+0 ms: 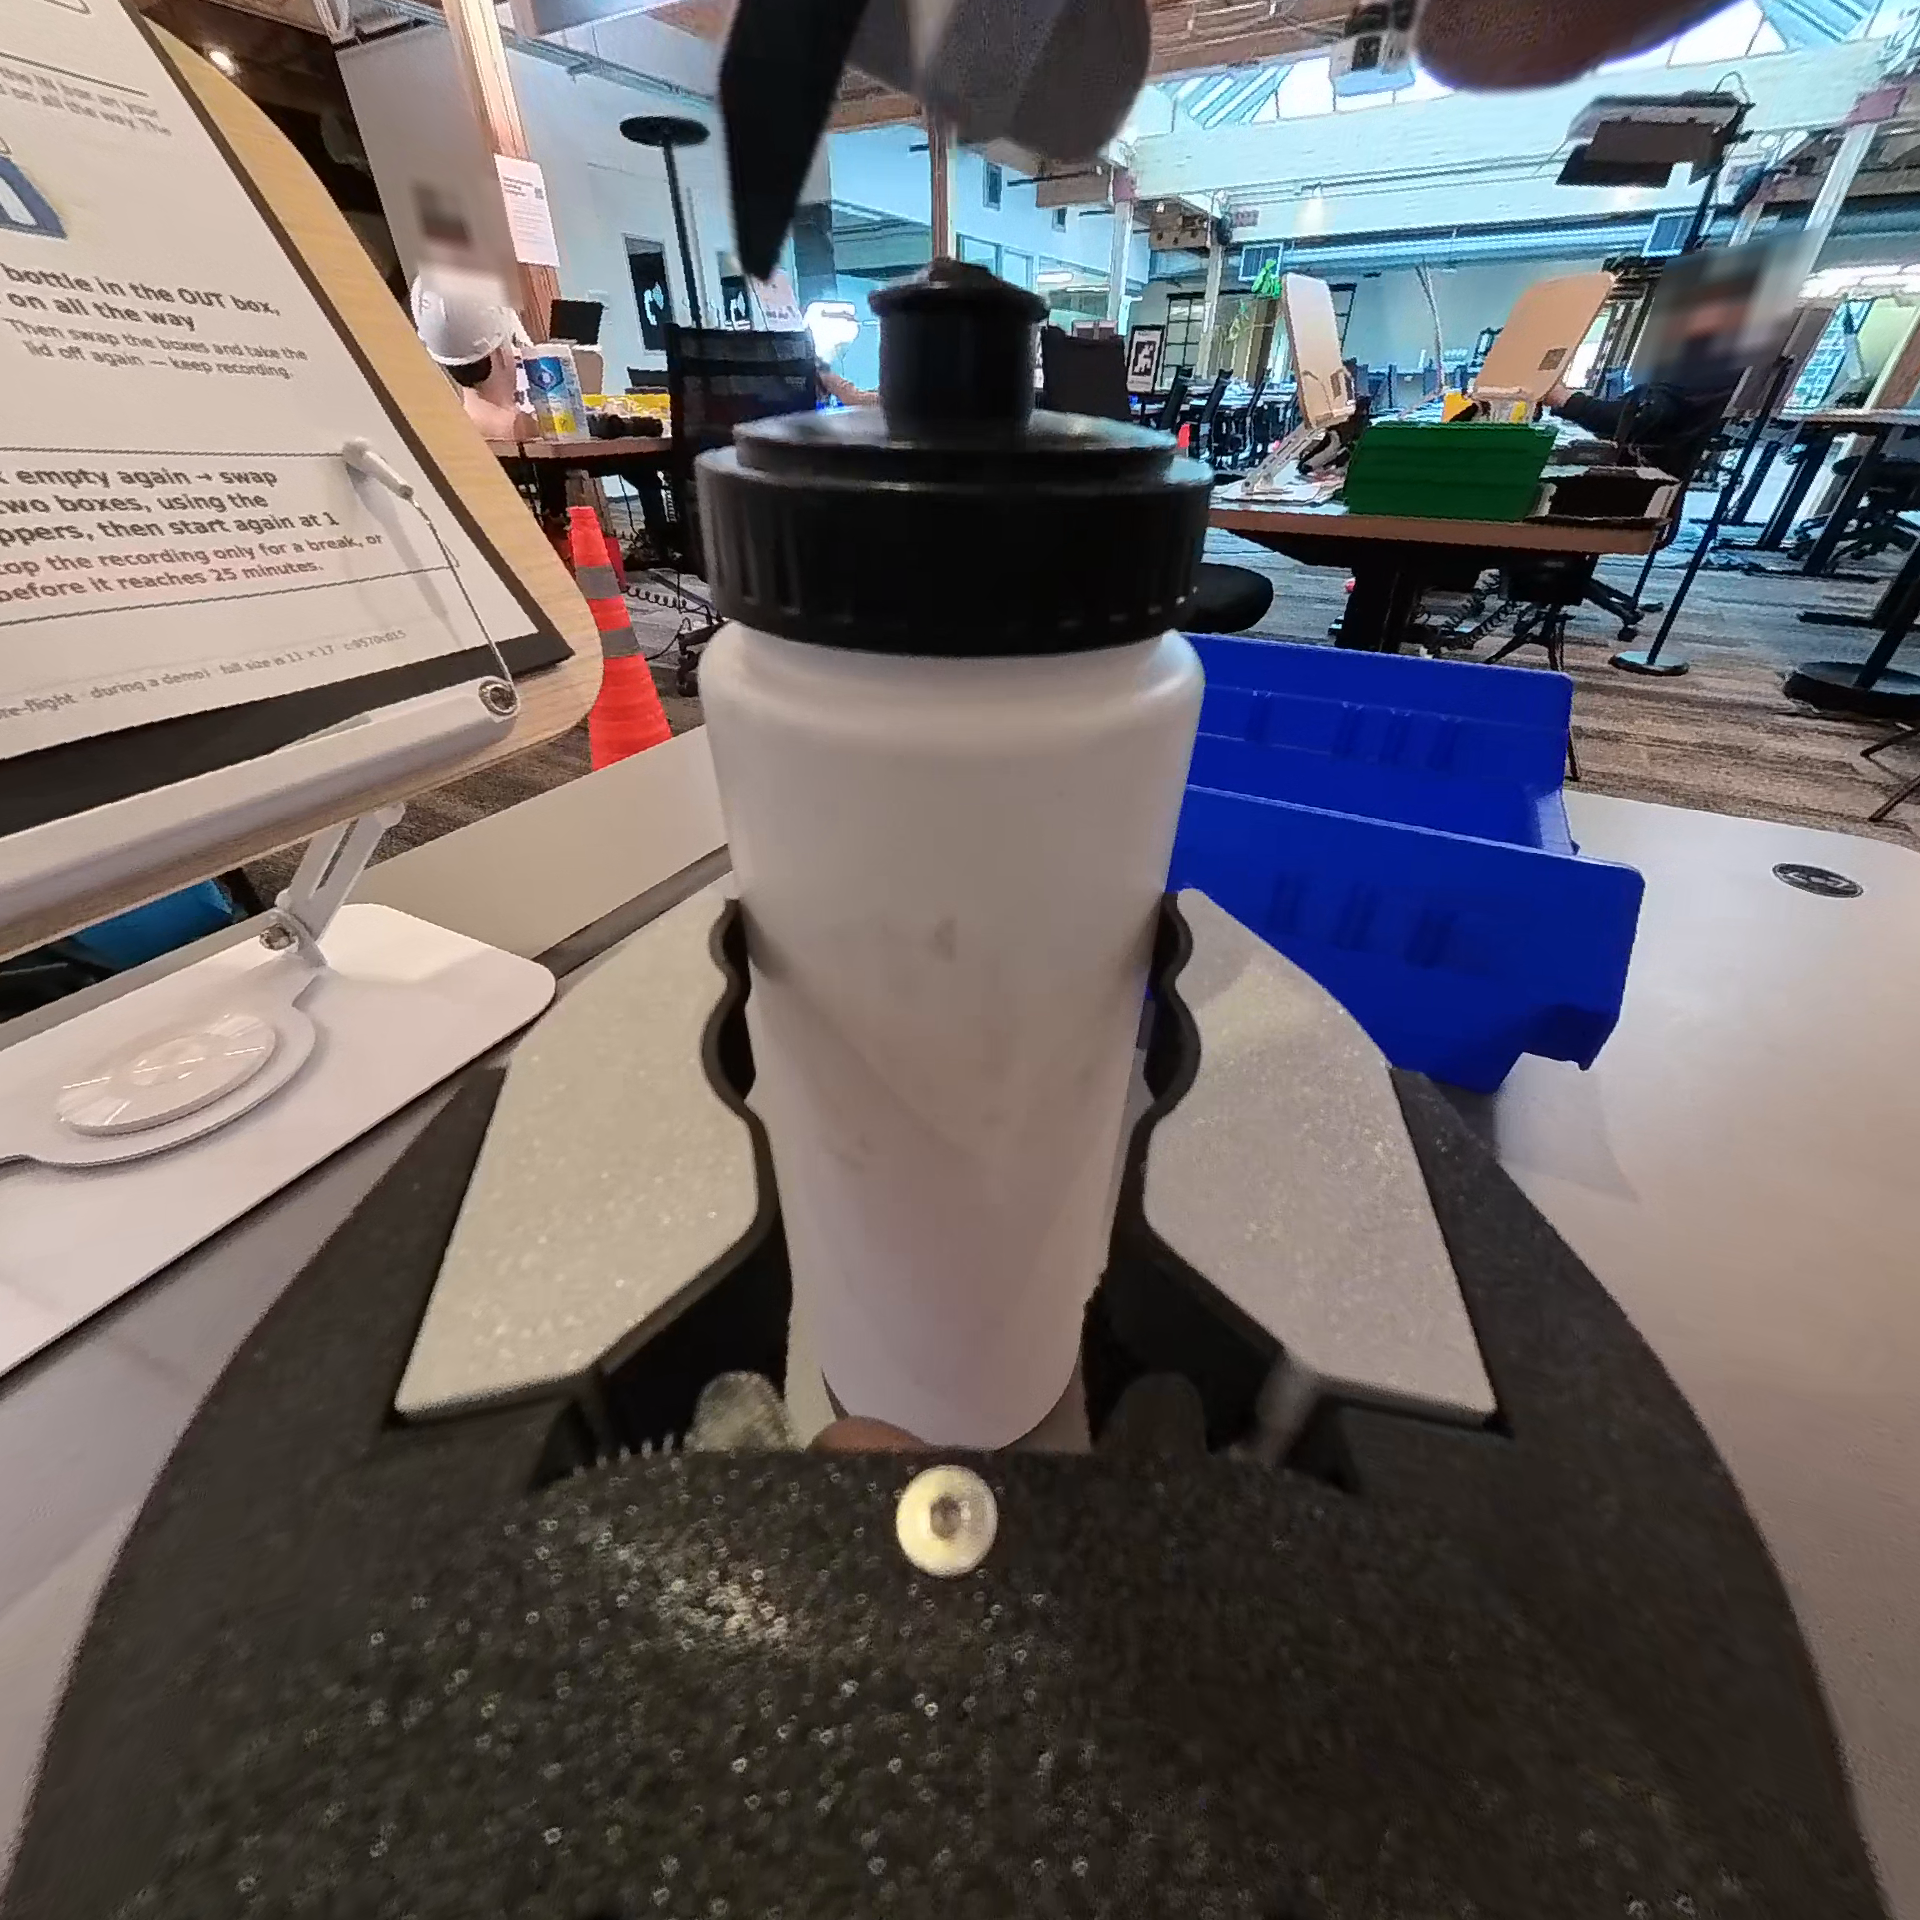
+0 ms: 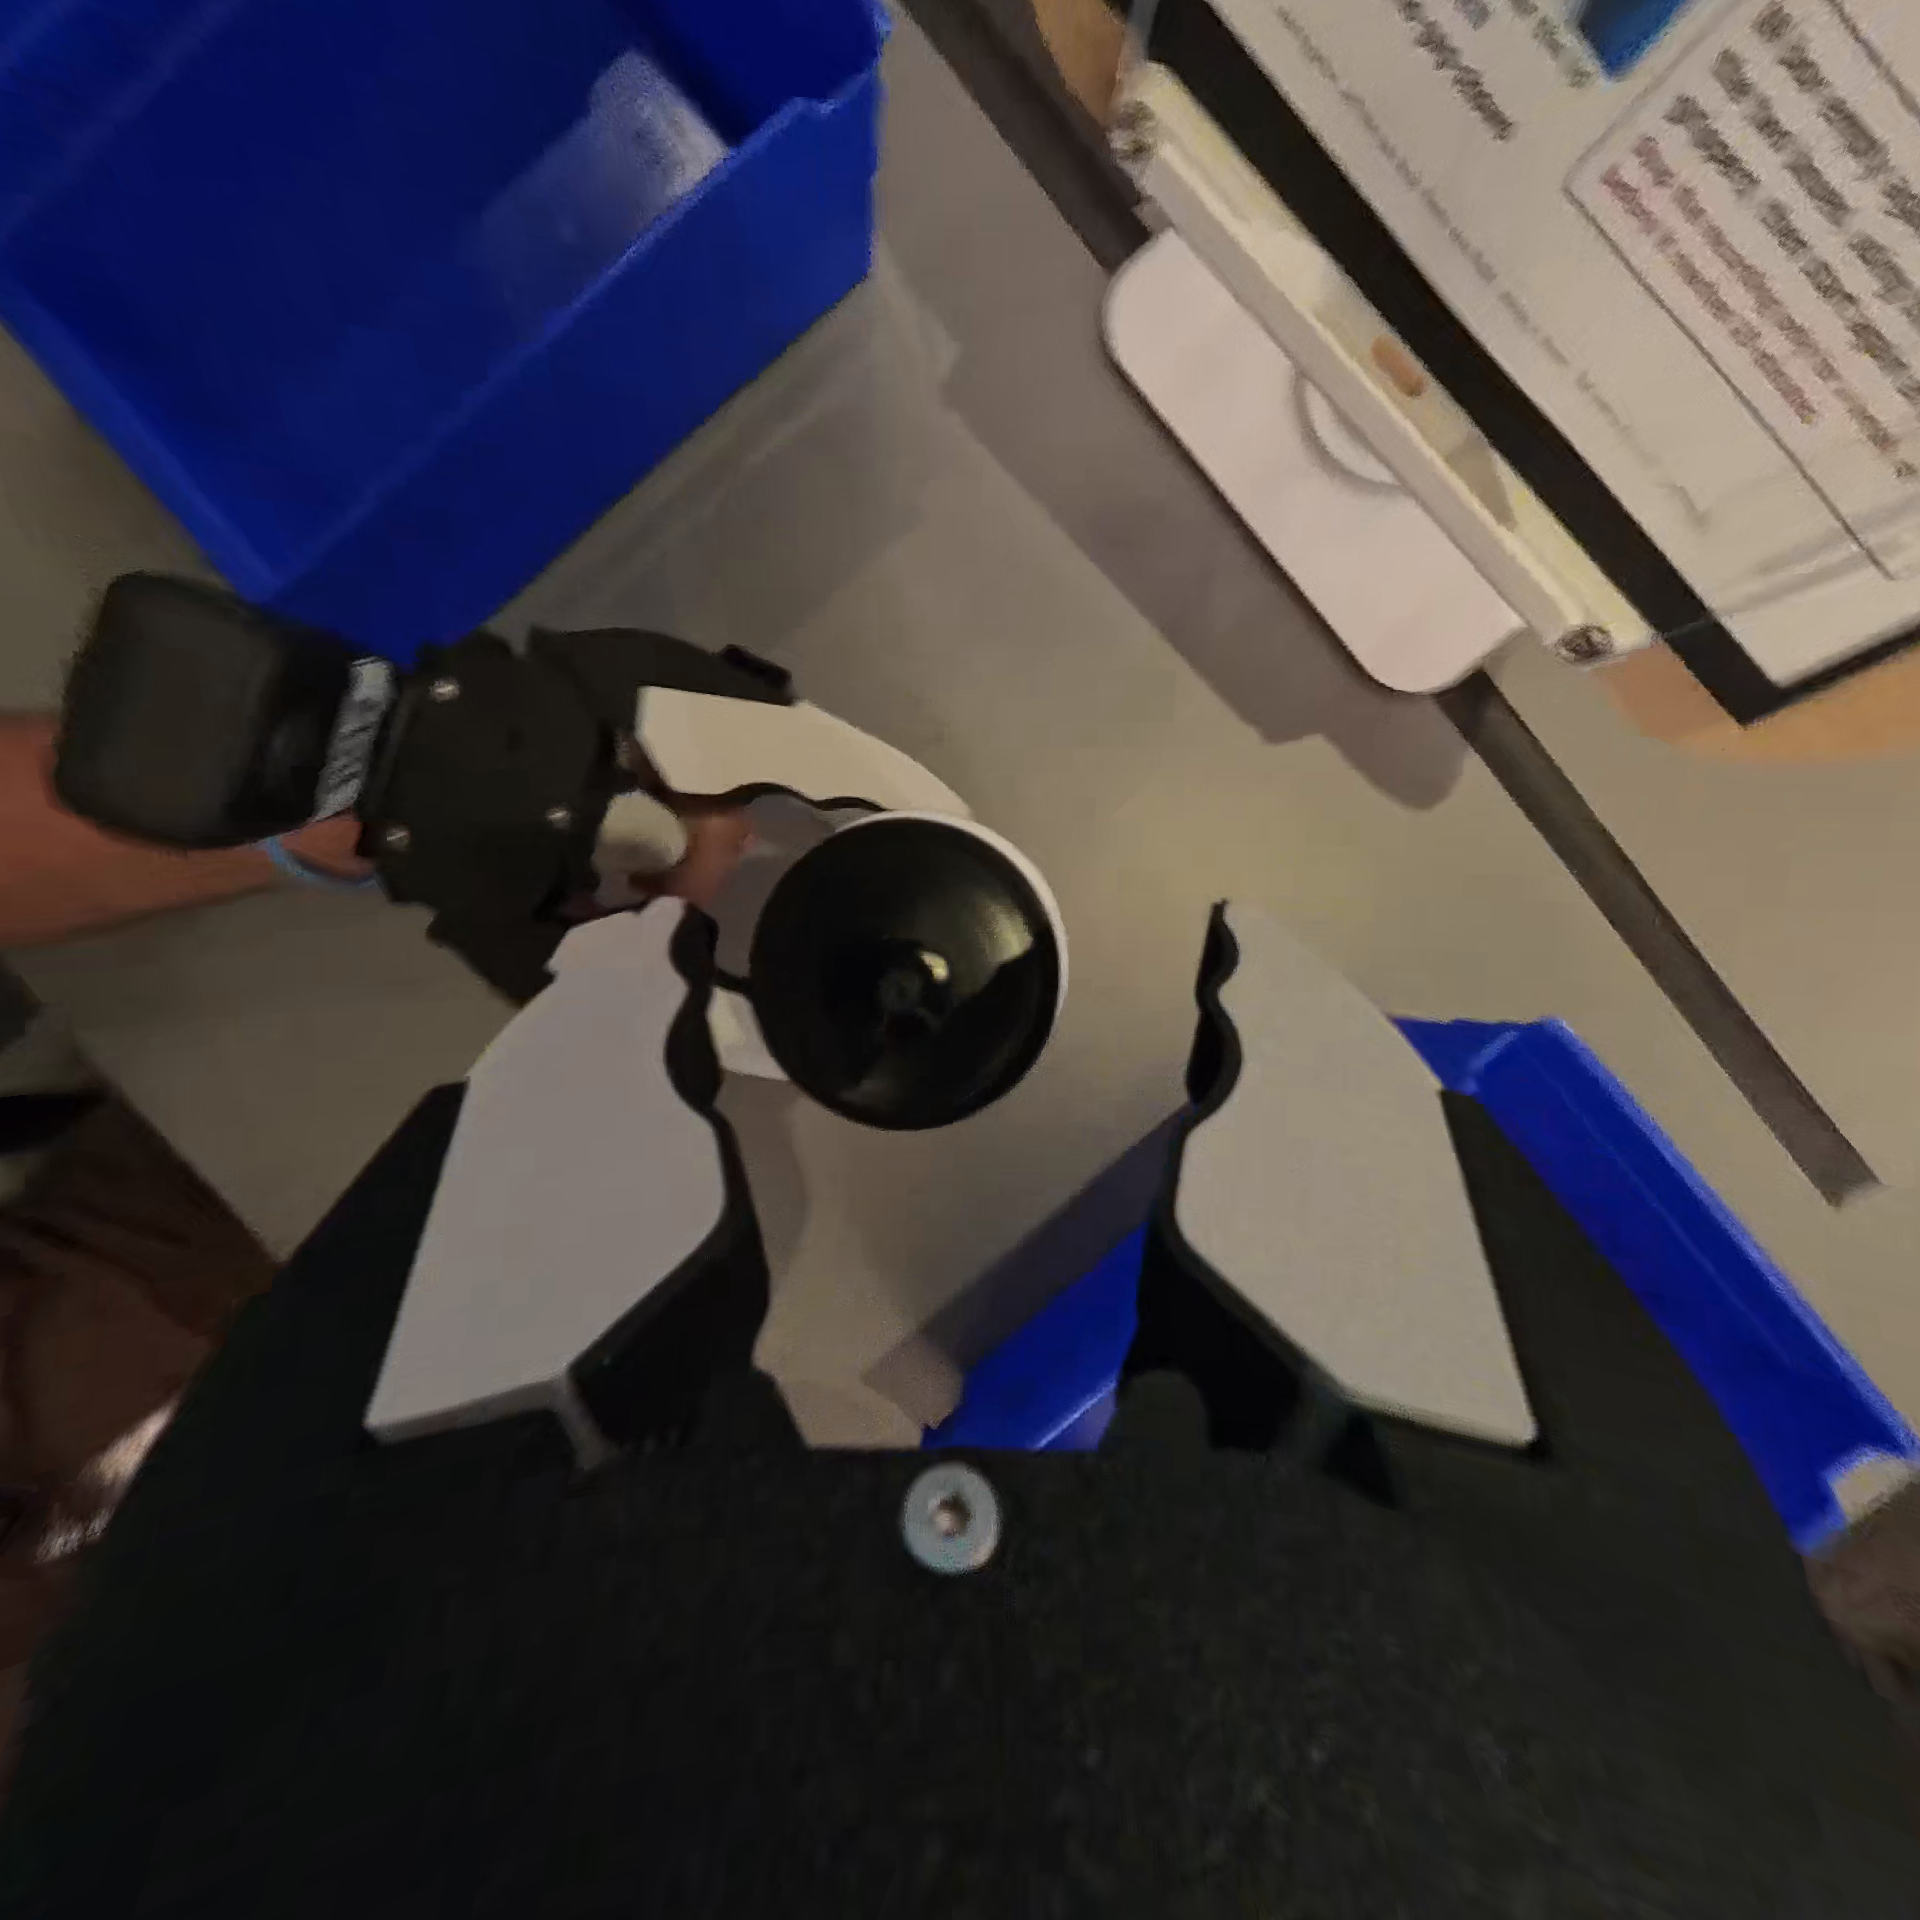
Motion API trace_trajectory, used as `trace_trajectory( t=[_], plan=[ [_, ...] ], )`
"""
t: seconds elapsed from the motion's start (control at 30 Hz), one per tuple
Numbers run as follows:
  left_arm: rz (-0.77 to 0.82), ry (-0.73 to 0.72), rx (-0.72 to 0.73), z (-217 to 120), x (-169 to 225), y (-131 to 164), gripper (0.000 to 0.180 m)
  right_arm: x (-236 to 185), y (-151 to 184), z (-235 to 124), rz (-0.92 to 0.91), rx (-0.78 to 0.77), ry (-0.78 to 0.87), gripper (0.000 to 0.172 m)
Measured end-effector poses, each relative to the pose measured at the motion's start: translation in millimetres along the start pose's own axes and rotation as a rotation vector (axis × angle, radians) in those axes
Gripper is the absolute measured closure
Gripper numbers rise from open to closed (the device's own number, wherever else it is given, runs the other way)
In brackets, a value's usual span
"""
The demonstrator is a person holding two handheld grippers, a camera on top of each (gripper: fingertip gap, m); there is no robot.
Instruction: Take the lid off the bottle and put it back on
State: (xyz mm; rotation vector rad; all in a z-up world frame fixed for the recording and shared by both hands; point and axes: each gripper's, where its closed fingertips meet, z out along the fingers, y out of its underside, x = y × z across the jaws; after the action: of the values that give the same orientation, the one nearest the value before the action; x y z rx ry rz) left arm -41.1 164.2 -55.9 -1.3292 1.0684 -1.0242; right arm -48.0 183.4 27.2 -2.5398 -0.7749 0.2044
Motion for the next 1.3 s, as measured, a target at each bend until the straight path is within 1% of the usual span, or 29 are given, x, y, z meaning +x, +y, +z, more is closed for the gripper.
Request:
trace_trajectory(
  t=[0.03,0.1,0.13,0.2,0.3,0.43,0.53,0.6,0.77,0.87,0.97,1.1,1.17,1.23,1.3],
  plan=[
    [-0.001,-0.001,0.000,0.1,-0.1,0.0,0.107,5.9,2.6,2.4,0.023,-0.018,0.061,0.086],
    [-0.001,-0.001,-0.001,0.1,-0.2,0.2,0.107,13.2,9.2,5.8,0.070,-0.083,0.154,0.083],
    [-0.002,0.000,-0.002,0.1,-0.2,0.3,0.107,13.5,11.3,7.2,0.103,-0.108,0.175,0.081],
    [-0.003,0.001,-0.003,0.1,-0.3,0.4,0.107,3.8,10.4,11.2,0.163,-0.130,0.146,0.079],
    [-0.002,0.002,-0.005,0.0,-0.2,0.6,0.107,2.4,14.7,13.0,0.245,-0.198,0.182,0.082],
    [-0.001,0.003,-0.008,0.3,-0.4,0.9,0.107,5.6,22.9,14.6,0.308,-0.265,0.208,0.080],
    [-0.001,0.003,-0.007,0.1,-0.5,1.1,0.107,-10.1,28.0,20.4,0.342,-0.311,0.095,0.100],
    [0.000,0.004,-0.007,0.1,-0.4,1.2,0.107,-8.9,28.5,20.4,0.318,-0.324,0.102,0.102],
    [0.002,0.005,-0.005,-0.1,-0.2,1.4,0.107,-9.3,28.7,19.7,0.114,-0.366,0.050,0.102],
    [-0.001,0.010,0.000,-0.1,-0.1,1.6,0.107,-9.3,28.7,20.0,-0.078,-0.372,-0.016,0.102],
    [-0.001,0.013,0.001,0.1,1.1,1.8,0.107,-9.5,30.0,19.2,-0.330,-0.409,-0.091,0.102],
    [0.005,0.020,0.001,-0.3,2.4,2.1,0.107,-9.7,31.4,17.8,-0.758,-0.466,-0.147,0.102],
    [0.005,0.021,0.000,-0.5,2.6,2.1,0.107,-9.5,31.6,17.7,-0.931,-0.474,-0.163,0.102],
    [0.001,0.021,-0.001,-0.3,2.2,2.2,0.107,-8.4,31.3,17.6,-0.998,-0.500,-0.170,0.102],
    [-0.001,0.024,-0.002,-0.3,2.2,2.4,0.107,-7.7,31.7,17.6,-1.001,-0.546,-0.167,0.102]
  ],
)
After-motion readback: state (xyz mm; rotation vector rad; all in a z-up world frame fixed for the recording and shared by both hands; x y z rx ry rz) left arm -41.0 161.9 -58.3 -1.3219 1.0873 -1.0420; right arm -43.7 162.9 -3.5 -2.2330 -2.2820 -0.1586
